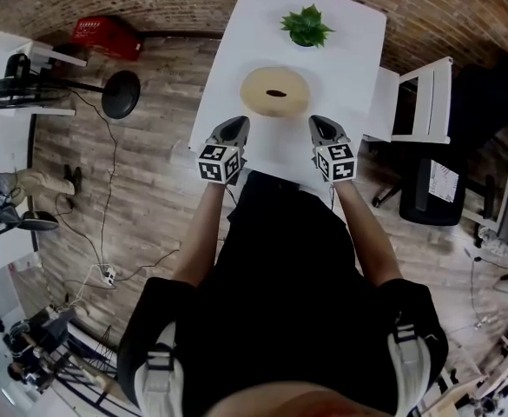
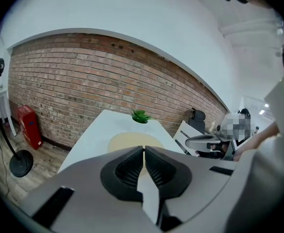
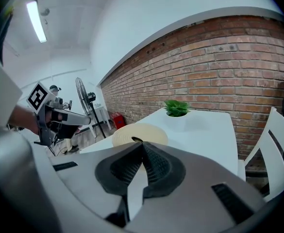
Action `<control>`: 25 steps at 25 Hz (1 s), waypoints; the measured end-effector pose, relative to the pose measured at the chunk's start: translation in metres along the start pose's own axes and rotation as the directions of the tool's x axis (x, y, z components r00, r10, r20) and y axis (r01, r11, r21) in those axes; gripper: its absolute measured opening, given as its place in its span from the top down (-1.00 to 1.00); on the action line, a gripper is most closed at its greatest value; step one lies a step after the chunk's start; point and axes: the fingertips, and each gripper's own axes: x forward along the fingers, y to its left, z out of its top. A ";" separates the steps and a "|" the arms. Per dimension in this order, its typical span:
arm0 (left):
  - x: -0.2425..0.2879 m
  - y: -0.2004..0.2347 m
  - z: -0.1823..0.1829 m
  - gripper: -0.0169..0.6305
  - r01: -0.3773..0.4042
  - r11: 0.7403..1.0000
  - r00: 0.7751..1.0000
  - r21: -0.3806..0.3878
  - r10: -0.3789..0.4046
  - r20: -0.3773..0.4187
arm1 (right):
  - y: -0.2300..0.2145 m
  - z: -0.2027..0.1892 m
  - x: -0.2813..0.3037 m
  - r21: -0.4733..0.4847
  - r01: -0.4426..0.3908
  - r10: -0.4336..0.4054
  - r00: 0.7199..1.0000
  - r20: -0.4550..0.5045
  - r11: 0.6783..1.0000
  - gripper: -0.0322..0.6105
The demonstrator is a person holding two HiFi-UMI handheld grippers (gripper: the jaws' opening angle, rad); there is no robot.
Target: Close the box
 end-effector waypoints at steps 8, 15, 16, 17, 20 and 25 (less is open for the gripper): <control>-0.009 -0.011 -0.010 0.85 -0.014 1.000 1.000 -0.018 0.014 0.006 | 0.006 -0.013 -0.013 -0.002 -0.010 0.010 1.000 -0.012 1.000 0.90; -0.017 -0.016 -0.008 0.85 -0.021 1.000 1.000 -0.003 0.021 0.018 | 0.010 -0.010 -0.018 0.028 -0.025 0.025 1.000 0.009 0.999 0.90; -0.019 -0.016 -0.008 0.85 -0.023 1.000 1.000 0.000 0.023 0.018 | 0.011 -0.010 -0.018 0.026 -0.027 0.026 1.000 0.010 0.999 0.90; -0.020 -0.017 -0.008 0.85 -0.025 1.000 1.000 0.003 0.025 0.018 | 0.011 -0.011 -0.017 0.022 -0.028 0.028 1.000 0.011 0.999 0.90; -0.024 -0.018 -0.011 0.85 -0.033 0.999 0.999 0.010 0.033 0.016 | 0.014 -0.012 -0.018 0.014 -0.033 0.033 0.999 0.013 0.999 0.90; -0.027 -0.017 -0.013 0.85 -0.038 0.999 0.999 -0.008 0.038 0.015 | 0.014 -0.015 -0.020 0.008 -0.039 0.039 0.999 0.001 0.999 0.90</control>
